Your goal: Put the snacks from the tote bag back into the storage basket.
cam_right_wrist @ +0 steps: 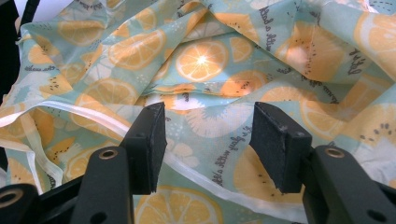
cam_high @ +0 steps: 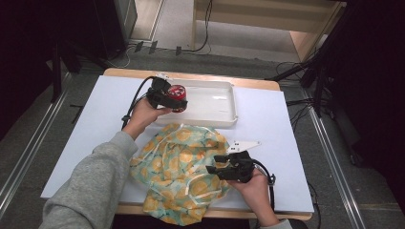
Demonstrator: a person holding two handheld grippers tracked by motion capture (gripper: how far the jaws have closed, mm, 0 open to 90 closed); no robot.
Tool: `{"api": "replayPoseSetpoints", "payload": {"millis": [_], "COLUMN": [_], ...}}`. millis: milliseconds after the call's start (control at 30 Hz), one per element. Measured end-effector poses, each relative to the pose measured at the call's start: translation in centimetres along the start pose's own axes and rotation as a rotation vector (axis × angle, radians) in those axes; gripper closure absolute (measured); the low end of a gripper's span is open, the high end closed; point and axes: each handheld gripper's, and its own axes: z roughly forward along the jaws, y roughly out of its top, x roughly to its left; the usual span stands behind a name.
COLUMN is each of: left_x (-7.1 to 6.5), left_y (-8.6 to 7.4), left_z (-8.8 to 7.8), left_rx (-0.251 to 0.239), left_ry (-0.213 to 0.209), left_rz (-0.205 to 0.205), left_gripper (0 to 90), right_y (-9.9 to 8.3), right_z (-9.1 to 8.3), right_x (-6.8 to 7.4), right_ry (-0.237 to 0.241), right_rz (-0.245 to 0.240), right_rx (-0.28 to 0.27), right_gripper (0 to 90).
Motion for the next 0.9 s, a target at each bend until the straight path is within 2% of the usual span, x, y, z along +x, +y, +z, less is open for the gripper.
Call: {"api": "replayPoseSetpoints", "payload": {"millis": [100,300,533,900], "left_x": [0.1,0.4,0.4,0.7], "left_y": [-0.1,-0.5,-0.9,-1.3], "left_z": [0.6,1.7,3.0,3.9], "left_rx": [-0.003,0.015,0.061,0.09], "left_ry": [0.008,0.028,0.062,0.077], "left_rz": [0.002,-0.02,-0.02,-0.036], "left_gripper": [25.5,25.5,25.4,25.3], "right_y": [0.0,-0.1,-0.2,-0.2], "right_z": [0.0,-0.2,-0.3,-0.3], "right_x": [0.0,0.0,0.0,0.0], "right_ry": [0.001,0.0,-0.003,-0.003], "right_rz": [0.001,0.005,0.005,0.004], "right_rx": [-0.006,-0.006,-0.007,-0.007], "right_gripper": [46.8,46.8,46.8,46.8]}}
